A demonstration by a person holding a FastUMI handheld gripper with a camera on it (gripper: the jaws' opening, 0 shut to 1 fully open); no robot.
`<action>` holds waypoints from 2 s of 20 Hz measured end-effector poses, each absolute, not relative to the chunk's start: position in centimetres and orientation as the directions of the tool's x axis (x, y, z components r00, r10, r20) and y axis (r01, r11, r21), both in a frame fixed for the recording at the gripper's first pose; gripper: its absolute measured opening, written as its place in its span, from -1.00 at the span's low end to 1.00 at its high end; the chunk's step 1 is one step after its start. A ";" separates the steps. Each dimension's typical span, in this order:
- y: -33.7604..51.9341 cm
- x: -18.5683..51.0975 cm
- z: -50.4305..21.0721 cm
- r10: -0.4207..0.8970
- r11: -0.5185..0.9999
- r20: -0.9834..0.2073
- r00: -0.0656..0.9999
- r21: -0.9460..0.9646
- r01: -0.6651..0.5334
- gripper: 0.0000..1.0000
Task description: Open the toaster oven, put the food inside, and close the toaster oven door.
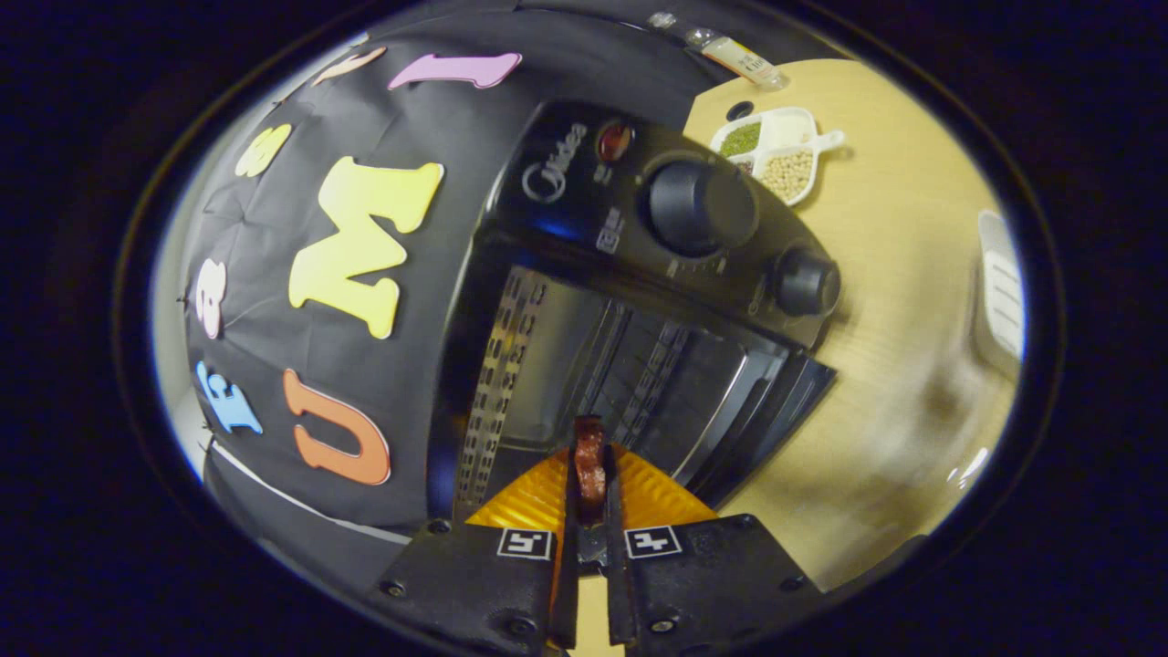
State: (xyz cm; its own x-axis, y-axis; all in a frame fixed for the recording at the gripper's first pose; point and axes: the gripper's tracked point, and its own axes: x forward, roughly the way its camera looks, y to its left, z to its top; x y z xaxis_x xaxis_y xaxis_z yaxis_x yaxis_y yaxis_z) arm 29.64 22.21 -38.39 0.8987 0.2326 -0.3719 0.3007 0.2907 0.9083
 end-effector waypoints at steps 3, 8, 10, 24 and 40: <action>23.4 30.8 -39.2 0.200 0.336 -0.397 0.896 0.887 0.318 -0.68; 23.9 31.1 -40.1 0.172 0.464 -0.433 0.885 0.828 0.315 -0.62; 24.2 30.6 -40.7 0.167 0.556 -0.475 0.864 0.769 0.316 -0.53; 21.8 26.3 -37.7 0.139 0.874 -0.520 0.843 0.465 0.143 0.88; 13.5 12.0 -33.4 0.112 0.991 -0.594 0.796 0.126 -0.045 0.90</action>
